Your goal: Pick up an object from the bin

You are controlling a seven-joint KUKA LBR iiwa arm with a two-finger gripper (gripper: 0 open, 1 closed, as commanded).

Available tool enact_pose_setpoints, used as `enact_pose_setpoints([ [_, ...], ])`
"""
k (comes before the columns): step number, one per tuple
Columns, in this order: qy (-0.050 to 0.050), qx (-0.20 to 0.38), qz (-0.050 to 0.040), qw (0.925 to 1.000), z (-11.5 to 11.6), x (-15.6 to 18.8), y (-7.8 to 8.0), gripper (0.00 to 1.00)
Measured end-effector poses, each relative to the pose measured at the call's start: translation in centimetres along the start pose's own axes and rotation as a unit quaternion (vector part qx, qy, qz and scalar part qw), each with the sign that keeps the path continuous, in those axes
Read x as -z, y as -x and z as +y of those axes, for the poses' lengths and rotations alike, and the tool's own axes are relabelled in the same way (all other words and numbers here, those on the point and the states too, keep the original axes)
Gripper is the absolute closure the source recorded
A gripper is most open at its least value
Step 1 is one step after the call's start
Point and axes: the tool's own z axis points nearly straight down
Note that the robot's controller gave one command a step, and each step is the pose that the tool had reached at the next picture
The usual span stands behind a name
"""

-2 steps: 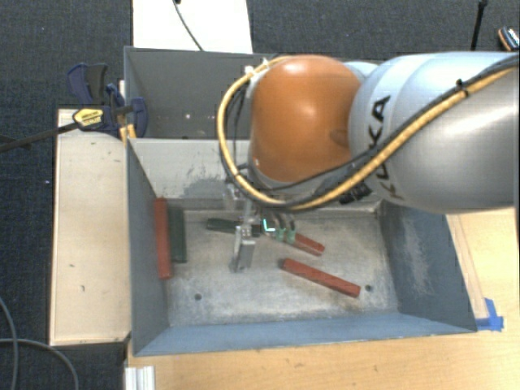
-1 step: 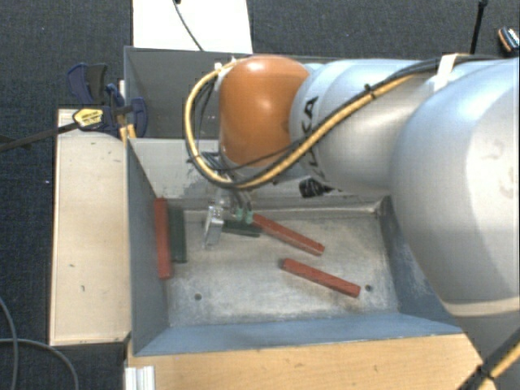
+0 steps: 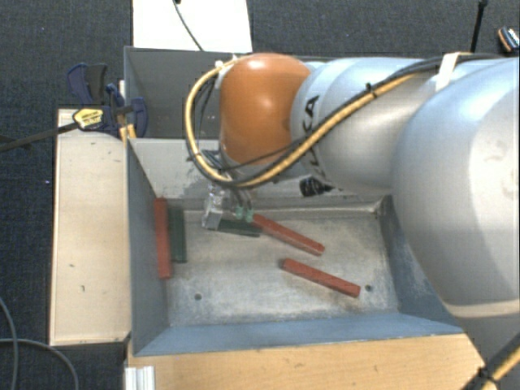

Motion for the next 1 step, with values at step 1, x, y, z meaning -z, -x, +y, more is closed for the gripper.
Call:
enact_pose_setpoints([
  [1, -0.002, 0.105, 0.0022, 0.9945, -8.46, -1.51, -5.00, 1.00],
])
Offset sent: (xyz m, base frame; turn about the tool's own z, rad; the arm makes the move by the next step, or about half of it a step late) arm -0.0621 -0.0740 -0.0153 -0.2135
